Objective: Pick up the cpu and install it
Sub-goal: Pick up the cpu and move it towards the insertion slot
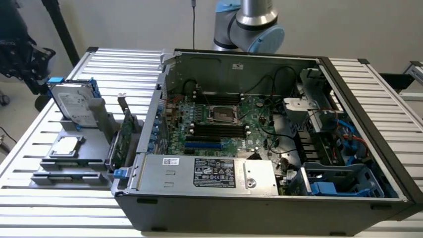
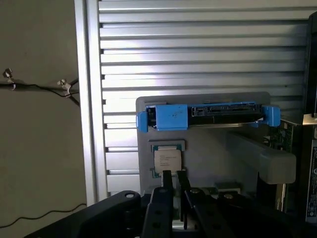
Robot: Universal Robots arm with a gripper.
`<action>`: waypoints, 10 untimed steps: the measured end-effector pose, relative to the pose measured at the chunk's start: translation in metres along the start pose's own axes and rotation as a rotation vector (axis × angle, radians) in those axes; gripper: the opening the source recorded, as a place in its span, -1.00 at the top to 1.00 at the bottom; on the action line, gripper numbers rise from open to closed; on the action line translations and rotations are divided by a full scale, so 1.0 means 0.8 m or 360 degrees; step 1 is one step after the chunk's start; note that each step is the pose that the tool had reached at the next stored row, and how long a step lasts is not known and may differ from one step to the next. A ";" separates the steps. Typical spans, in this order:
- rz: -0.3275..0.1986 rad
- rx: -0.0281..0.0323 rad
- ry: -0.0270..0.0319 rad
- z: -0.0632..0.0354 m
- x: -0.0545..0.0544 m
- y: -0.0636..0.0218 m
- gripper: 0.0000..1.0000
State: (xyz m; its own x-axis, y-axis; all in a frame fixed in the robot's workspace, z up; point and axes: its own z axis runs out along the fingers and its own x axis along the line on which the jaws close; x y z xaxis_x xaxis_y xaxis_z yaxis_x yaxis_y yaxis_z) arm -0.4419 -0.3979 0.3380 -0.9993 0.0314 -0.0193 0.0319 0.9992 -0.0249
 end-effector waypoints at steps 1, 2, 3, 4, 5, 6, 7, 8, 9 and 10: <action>0.0000 -0.00001 -0.00001 0.000 0.000 0.000 0.52; 0.0000 0.00000 0.00000 0.000 0.000 0.000 0.40; 0.0000 0.00000 -0.00002 0.001 0.000 0.000 0.29; 0.0000 0.00000 -0.00001 0.003 0.000 0.000 0.29; 0.0000 0.00000 -0.00001 0.006 0.000 0.000 0.17; -0.0003 -0.00001 -0.00002 0.008 0.000 0.000 0.05; -0.0009 -0.00003 -0.00004 0.010 0.000 0.000 -0.07; -0.0024 -0.00006 -0.00008 0.013 0.000 0.000 -0.07; -0.0044 -0.00009 -0.00013 0.015 0.000 0.000 -0.07; -0.0065 -0.00012 -0.00017 0.017 0.000 0.001 -0.19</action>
State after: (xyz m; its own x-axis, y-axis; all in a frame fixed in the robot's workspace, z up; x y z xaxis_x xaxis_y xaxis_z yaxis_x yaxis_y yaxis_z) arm -0.4414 -0.3979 0.3243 -0.9998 -0.0093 -0.0194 -0.0088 0.9997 -0.0249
